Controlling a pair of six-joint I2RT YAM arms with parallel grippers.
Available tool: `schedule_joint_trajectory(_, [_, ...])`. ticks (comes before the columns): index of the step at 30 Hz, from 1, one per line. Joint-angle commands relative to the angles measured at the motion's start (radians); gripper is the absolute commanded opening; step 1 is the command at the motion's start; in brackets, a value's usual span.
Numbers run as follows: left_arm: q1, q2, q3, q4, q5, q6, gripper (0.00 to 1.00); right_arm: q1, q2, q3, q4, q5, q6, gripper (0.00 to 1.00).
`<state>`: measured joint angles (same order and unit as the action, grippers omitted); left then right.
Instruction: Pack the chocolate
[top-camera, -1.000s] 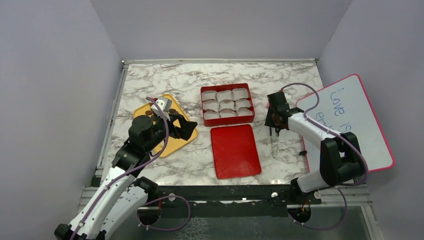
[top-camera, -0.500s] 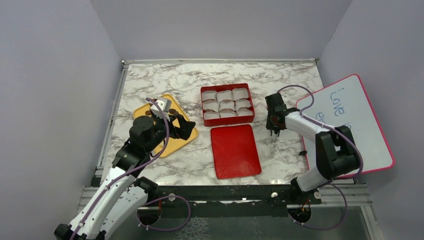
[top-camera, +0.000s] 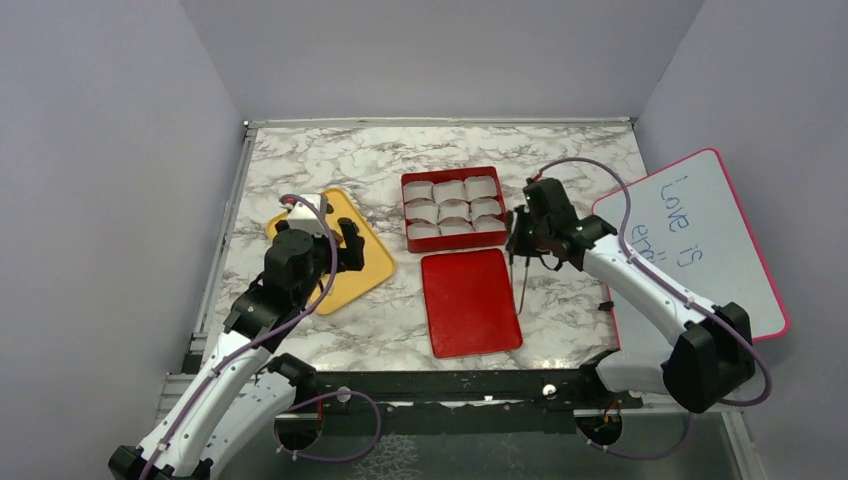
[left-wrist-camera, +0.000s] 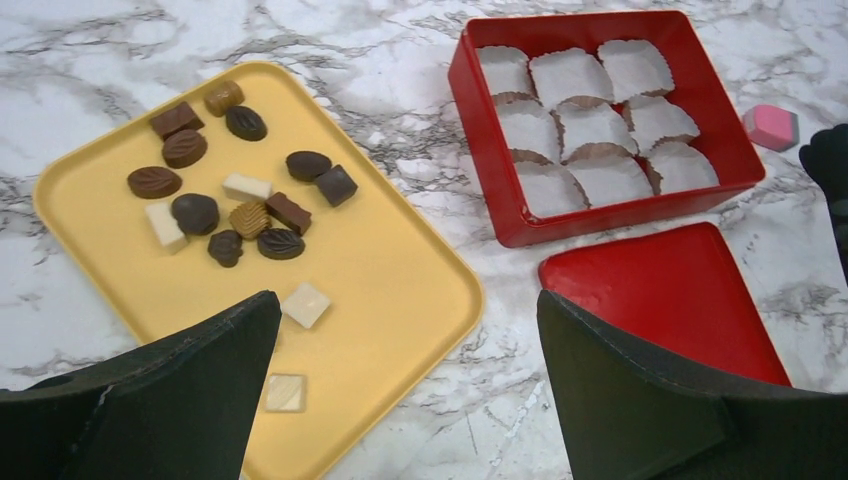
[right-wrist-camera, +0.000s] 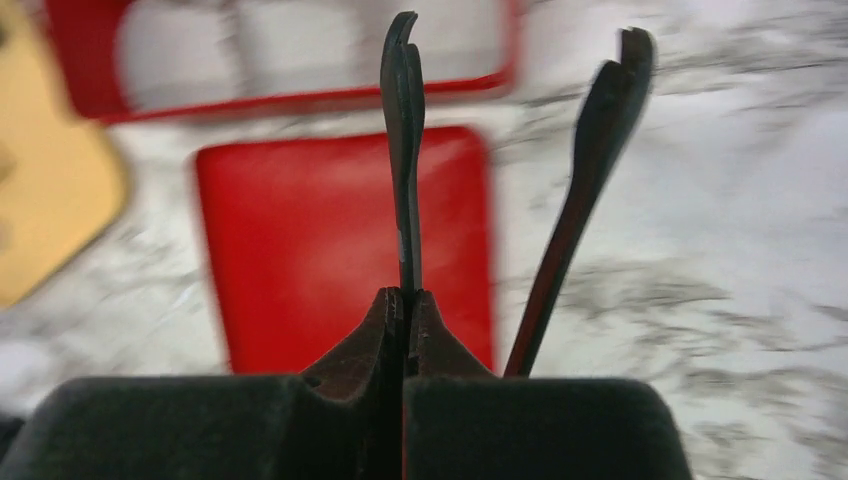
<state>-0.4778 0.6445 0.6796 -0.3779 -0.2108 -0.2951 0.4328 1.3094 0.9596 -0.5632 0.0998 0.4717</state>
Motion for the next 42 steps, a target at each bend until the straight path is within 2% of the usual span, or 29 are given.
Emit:
schedule_joint_trajectory(1, [0.004,-0.022,0.049,-0.044,-0.139,-0.012,0.99,0.162,-0.068,0.049,-0.049,-0.151,0.189,0.01])
schedule_joint_trajectory(5, [0.004,-0.066,0.043,-0.044,-0.171,-0.006,0.99,0.286,-0.076,0.045,0.024,-0.19,0.388,0.01])
schedule_joint_trajectory(12, [0.004,-0.117,0.039,-0.052,-0.222,-0.012,0.99,0.503,0.038,0.07,0.097,-0.153,0.677,0.01])
schedule_joint_trajectory(15, [0.004,-0.122,0.04,-0.056,-0.239,-0.013,0.99,0.579,0.129,0.074,0.214,-0.204,0.713,0.01])
schedule_joint_trajectory(20, [0.004,-0.126,0.043,-0.068,-0.252,-0.016,0.99,0.698,0.316,0.208,0.188,-0.126,0.785,0.01])
schedule_joint_trajectory(25, [0.004,-0.132,0.043,-0.072,-0.261,-0.02,0.99,0.725,0.474,0.275,0.187,-0.105,0.841,0.01])
schedule_joint_trajectory(27, [0.004,-0.134,0.042,-0.072,-0.26,-0.019,0.99,0.725,0.541,0.303,0.202,-0.106,0.812,0.04])
schedule_joint_trajectory(31, [0.004,-0.123,0.05,-0.074,-0.229,-0.019,0.99,0.727,0.643,0.414,0.095,0.006,0.795,0.07])
schedule_joint_trajectory(35, [0.004,-0.086,0.063,-0.085,-0.209,-0.029,0.99,0.726,0.673,0.439,0.046,0.071,0.812,0.09])
schedule_joint_trajectory(42, [0.004,-0.059,0.07,-0.095,-0.214,-0.058,0.99,0.725,0.679,0.463,-0.017,0.154,0.798,0.24])
